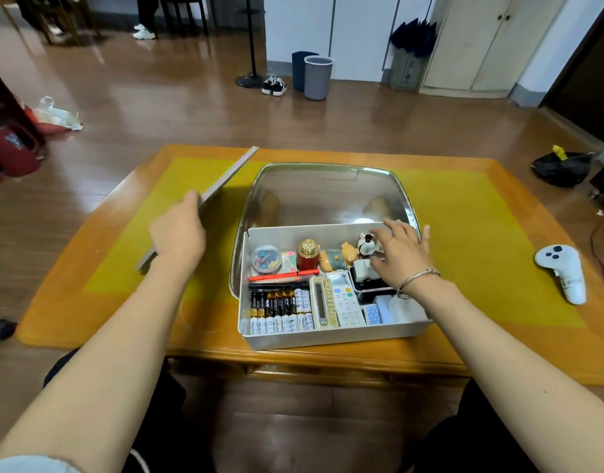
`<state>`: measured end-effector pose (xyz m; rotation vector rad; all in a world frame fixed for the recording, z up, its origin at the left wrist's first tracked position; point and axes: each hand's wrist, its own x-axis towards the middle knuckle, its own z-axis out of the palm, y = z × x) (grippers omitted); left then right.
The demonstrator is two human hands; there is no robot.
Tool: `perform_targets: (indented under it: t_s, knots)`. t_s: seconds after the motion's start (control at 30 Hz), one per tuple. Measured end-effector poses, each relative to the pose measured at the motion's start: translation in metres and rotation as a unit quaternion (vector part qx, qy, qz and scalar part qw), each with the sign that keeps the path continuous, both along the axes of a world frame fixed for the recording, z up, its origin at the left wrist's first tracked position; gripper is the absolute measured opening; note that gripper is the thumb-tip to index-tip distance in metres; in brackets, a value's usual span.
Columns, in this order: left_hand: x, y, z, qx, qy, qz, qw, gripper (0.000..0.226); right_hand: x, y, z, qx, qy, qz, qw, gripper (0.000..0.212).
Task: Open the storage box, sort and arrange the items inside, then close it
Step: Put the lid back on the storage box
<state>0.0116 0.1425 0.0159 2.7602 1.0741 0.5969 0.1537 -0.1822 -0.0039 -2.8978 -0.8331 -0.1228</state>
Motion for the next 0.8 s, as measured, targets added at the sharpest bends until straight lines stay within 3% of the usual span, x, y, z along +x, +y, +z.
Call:
perform_targets:
  t_s: [0.13,0.3,0.4,0.57,0.73,0.8]
  knots:
    - [0.021,-0.013,0.044,0.006,-0.076,-0.048,0.996,0.043,0.008,-0.002,0.018,0.038,-0.011,-0.015,0.999,0.051]
    - [0.044,-0.046,0.083,0.082,-0.139,-0.111,0.981,0.032,0.023,-0.011,0.042,0.102,0.012,-0.048,0.994,0.056]
    - [0.048,-0.058,0.104,0.083,-0.185,-0.150,0.968,0.025,0.035,-0.017,0.056,0.157,0.024,-0.072,0.985,0.057]
    - [0.055,-0.074,0.123,-0.015,-0.168,-0.230,0.958,0.017,0.045,-0.033,0.070,0.339,0.119,-0.113,0.927,0.072]
    - [0.058,-0.078,0.124,-0.105,-0.089,-0.280,0.950,0.012,0.047,-0.049,0.064,0.460,0.125,-0.151,0.866,0.037]
    - [0.056,-0.077,0.117,-0.152,-0.070,-0.297,0.940,0.010,0.044,-0.053,0.058,0.490,0.098,-0.151,0.853,0.042]
